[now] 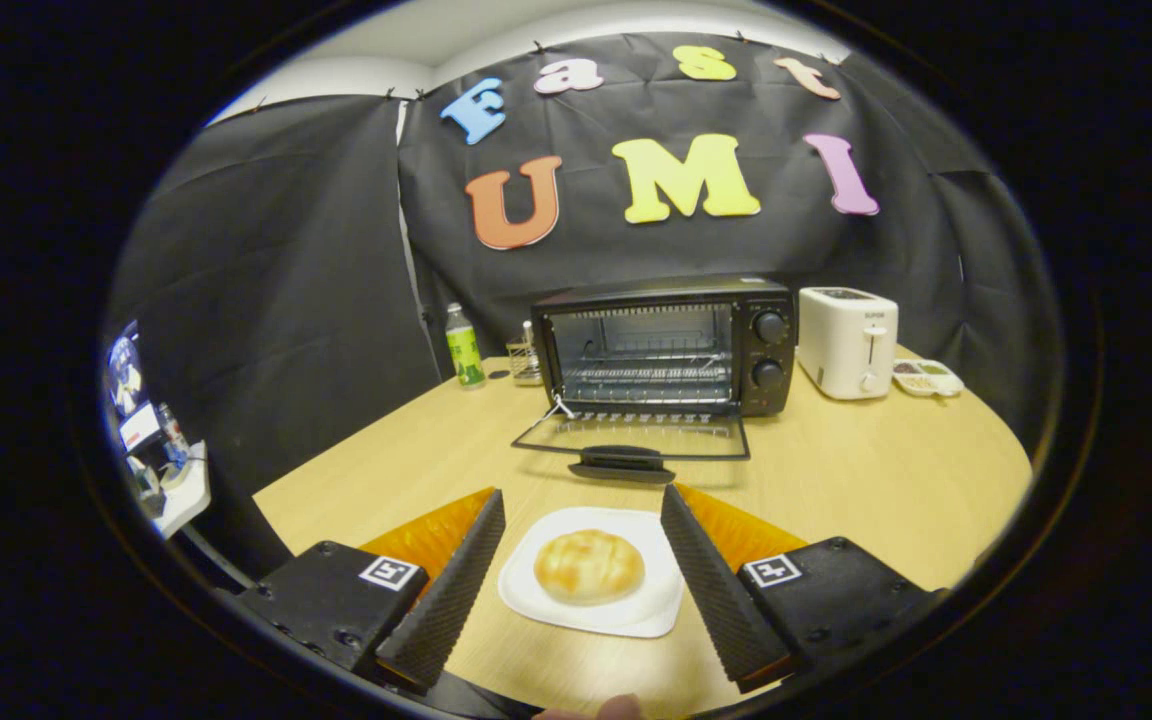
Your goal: Open the toaster oven, put the food inside, and close the toaster oven door.
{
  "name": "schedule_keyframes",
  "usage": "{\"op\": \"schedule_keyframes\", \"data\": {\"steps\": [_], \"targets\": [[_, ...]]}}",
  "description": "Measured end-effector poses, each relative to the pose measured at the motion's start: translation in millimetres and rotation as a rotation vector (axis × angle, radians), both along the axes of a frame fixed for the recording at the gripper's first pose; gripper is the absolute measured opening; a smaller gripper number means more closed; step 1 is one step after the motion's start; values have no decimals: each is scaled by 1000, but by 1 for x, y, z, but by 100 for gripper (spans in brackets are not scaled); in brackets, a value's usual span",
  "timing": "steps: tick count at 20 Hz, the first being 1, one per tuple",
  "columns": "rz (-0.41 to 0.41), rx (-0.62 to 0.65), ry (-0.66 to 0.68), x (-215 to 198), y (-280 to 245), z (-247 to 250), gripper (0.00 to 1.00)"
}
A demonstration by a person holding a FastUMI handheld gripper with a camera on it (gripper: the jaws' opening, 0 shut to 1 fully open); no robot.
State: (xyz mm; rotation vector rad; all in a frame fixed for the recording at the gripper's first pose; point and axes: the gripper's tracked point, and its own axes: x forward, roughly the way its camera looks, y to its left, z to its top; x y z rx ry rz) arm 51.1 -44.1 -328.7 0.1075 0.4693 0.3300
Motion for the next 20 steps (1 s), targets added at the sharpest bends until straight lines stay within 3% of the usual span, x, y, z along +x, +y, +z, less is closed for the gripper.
{"op": "schedule_keyframes", "data": {"steps": [8,18,20], "targets": [[7,-89,100,-4,3,-61,100],[6,-140,163,-1,5,-84,100],[3,-128,172,-1,4,-84,92]]}}
